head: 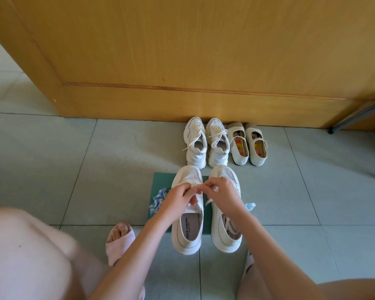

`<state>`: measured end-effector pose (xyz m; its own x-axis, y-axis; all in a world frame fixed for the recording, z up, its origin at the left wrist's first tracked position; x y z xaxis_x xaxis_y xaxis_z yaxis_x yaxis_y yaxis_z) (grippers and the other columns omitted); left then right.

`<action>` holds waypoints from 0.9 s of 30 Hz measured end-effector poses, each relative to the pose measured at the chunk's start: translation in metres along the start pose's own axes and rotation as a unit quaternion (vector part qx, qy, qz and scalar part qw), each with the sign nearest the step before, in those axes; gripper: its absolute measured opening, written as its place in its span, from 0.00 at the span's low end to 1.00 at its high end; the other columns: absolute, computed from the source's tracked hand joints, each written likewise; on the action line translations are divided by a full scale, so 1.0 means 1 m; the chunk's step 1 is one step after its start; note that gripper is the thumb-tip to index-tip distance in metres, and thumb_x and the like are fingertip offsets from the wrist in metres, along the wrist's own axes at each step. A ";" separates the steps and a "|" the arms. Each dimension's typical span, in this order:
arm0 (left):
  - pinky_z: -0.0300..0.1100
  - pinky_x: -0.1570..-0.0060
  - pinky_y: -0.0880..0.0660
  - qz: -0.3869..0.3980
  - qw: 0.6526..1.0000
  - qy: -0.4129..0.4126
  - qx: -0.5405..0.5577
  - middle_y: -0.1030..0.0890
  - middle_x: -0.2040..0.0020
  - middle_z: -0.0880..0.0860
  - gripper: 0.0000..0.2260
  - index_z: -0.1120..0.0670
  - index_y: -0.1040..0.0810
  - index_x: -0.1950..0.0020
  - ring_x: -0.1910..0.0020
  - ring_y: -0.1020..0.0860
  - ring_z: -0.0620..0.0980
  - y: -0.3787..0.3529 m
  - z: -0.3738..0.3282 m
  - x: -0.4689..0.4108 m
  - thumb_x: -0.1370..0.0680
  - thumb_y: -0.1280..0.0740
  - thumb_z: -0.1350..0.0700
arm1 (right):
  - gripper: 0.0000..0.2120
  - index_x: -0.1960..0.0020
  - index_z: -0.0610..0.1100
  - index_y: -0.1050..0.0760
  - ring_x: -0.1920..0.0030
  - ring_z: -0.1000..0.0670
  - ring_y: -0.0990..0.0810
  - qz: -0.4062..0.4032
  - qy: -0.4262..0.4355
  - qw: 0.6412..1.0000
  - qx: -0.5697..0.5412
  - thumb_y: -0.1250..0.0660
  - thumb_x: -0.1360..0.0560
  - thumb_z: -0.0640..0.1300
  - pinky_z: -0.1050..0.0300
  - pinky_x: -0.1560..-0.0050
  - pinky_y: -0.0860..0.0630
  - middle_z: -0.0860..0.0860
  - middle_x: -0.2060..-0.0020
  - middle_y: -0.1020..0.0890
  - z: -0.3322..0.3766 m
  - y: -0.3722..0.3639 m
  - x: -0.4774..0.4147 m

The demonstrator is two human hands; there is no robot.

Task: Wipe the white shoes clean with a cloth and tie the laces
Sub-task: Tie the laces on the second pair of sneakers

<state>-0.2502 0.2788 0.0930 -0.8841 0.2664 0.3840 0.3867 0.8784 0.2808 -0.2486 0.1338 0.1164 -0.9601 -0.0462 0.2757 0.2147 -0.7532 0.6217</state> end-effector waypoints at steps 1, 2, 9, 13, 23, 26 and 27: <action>0.34 0.59 0.26 -0.003 0.999 0.007 0.036 0.19 0.64 0.48 0.11 0.54 0.21 0.52 0.66 0.22 0.43 0.001 0.000 -0.001 0.19 0.41 0.53 | 0.07 0.58 0.47 0.19 0.61 0.55 0.23 0.001 -0.005 1.000 -0.020 0.32 0.26 0.49 0.68 0.59 0.28 0.54 0.65 0.21 -0.001 0.003 0.002; 0.36 0.56 0.23 -0.006 0.997 0.015 0.073 0.18 0.63 0.50 0.10 0.55 0.20 0.49 0.64 0.20 0.44 0.002 0.001 -0.001 0.19 0.41 0.54 | 0.05 0.56 0.46 0.19 0.62 0.56 0.24 -0.001 -0.006 0.999 -0.037 0.31 0.26 0.47 0.69 0.60 0.29 0.54 0.64 0.20 0.000 0.006 0.004; 0.34 0.63 0.22 -0.051 0.981 0.108 0.155 0.17 0.58 0.54 0.09 0.57 0.18 0.50 0.63 0.19 0.44 0.007 0.005 -0.003 0.23 0.34 0.54 | 0.05 0.52 0.47 0.20 0.69 0.55 0.23 0.102 -0.017 0.993 -0.065 0.30 0.27 0.46 0.63 0.62 0.24 0.51 0.67 0.18 -0.003 -0.007 0.018; 0.29 0.65 0.25 -0.031 0.992 0.085 0.085 0.17 0.59 0.50 0.06 0.54 0.18 0.51 0.65 0.20 0.39 0.012 0.004 -0.006 0.27 0.28 0.55 | 0.04 0.52 0.47 0.20 0.64 0.59 0.22 0.092 -0.029 0.991 -0.091 0.32 0.25 0.46 0.72 0.61 0.27 0.55 0.62 0.18 -0.006 -0.012 0.017; 0.33 0.59 0.24 -0.102 0.978 -0.053 -0.172 0.19 0.56 0.45 0.07 0.52 0.19 0.49 0.59 0.21 0.42 0.016 -0.004 -0.002 0.25 0.31 0.60 | 0.14 0.42 0.41 0.24 0.65 0.52 0.22 0.071 -0.063 0.986 -0.134 0.43 0.23 0.31 0.64 0.65 0.23 0.49 0.51 0.19 -0.005 -0.028 0.001; 0.33 0.58 0.23 -0.124 0.984 -0.068 -0.107 0.18 0.57 0.47 0.06 0.53 0.17 0.51 0.59 0.20 0.42 0.013 -0.002 0.001 0.27 0.29 0.61 | 0.16 0.40 0.41 0.24 0.65 0.52 0.21 0.074 -0.068 0.982 -0.160 0.42 0.23 0.31 0.59 0.61 0.21 0.50 0.52 0.18 -0.006 -0.027 -0.003; 0.31 0.58 0.24 -0.127 0.987 -0.069 -0.076 0.18 0.58 0.47 0.05 0.54 0.17 0.53 0.60 0.20 0.41 0.011 -0.002 0.002 0.28 0.28 0.61 | 0.16 0.41 0.41 0.23 0.65 0.52 0.21 0.073 -0.068 0.980 -0.172 0.42 0.24 0.31 0.58 0.60 0.21 0.50 0.53 0.18 -0.006 -0.027 -0.004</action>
<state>-0.2467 0.2883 0.0989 -0.9808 0.1064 0.1636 0.1739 0.8567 0.4857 -0.2517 0.1502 0.0939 -0.8856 -0.0999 0.4536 0.2531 -0.9226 0.2910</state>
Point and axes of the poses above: each hand's wrist, its own x-axis away from the middle knuckle, its own y-axis out of the back of the hand, z = x × y, the point moved 3 cm from there along -x, towards the middle knuckle
